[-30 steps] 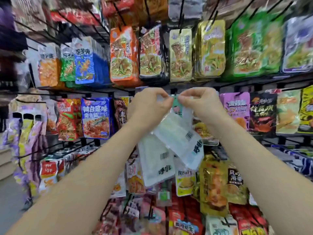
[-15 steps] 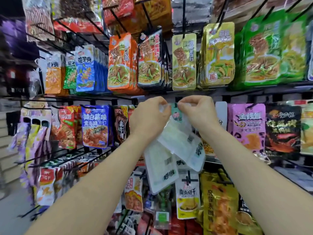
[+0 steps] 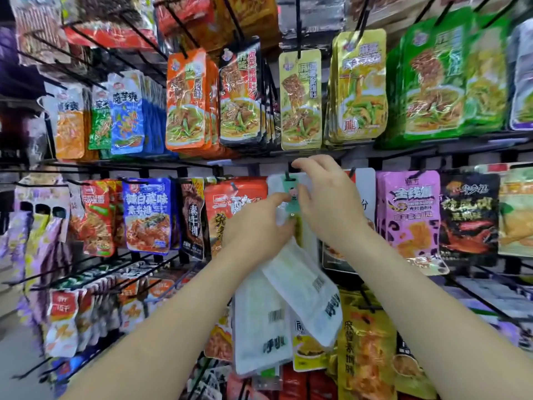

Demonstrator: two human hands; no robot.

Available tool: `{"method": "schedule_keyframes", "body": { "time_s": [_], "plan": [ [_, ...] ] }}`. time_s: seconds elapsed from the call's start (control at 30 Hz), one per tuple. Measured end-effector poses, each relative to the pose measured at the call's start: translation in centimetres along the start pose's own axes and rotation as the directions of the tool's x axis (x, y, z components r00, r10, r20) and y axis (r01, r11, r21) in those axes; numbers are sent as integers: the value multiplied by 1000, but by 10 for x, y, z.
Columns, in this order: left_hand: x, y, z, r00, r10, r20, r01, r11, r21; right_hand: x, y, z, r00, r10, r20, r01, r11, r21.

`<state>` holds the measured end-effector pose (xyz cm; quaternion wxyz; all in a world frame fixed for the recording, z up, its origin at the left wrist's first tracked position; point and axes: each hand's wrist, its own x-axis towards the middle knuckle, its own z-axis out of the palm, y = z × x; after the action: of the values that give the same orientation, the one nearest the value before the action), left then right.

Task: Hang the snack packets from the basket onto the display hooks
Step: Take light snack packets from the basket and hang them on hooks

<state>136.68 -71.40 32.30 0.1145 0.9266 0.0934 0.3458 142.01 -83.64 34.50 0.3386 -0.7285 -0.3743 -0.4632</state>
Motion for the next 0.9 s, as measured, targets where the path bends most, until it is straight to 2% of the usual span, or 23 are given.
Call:
{"method": "schedule_keyframes", "body": {
  "time_s": [0.07,0.1,0.2,0.27,0.33,0.5,0.6,0.67,0.73,0.77,0.8,0.83,0.87,0.9],
  "plan": [
    [0,0,2,999,12,33,-13,999,31,-9,-3,-2,990,-118,-78,121,992,32],
    [0,0,3,998,17,58,-19,999,41,-11,-3,-2,991,-120,-61,124,990,67],
    [0,1,3,994,33,101,-38,998,45,-13,2,3,991,-17,134,-5,986,165],
    [-1,1,2,993,40,113,-47,997,57,-14,8,9,962,36,269,-69,991,112],
    [-3,-1,5,992,49,114,-57,996,68,-15,13,14,936,73,344,-88,996,28],
    [-5,-8,11,995,56,88,-58,998,14,-18,17,20,902,76,424,10,980,-197],
    [-13,-15,10,995,88,50,-84,994,-67,-20,16,21,903,72,423,44,965,-258],
    [-22,-23,5,992,129,-6,-129,981,-147,-25,13,17,910,62,409,21,981,-195],
    [-32,-31,-5,980,183,-83,-199,947,-253,-36,7,4,895,94,436,-158,981,113],
    [-38,-34,-12,970,207,-128,-237,926,-296,-43,2,-7,844,97,527,-298,903,311],
    [-44,-36,-17,958,230,-169,-274,908,-315,-53,-2,-15,759,70,647,-452,773,445],
    [-49,-38,-22,944,252,-214,-311,897,-314,-63,-7,-22,659,22,752,-572,664,482],
    [-52,-39,-25,928,270,-257,-342,890,-301,-72,-10,-26,571,-31,820,-628,626,461],
    [-55,-39,-28,910,283,-303,-372,880,-294,-81,-14,-25,522,-69,850,-637,631,443]
  ]
}}
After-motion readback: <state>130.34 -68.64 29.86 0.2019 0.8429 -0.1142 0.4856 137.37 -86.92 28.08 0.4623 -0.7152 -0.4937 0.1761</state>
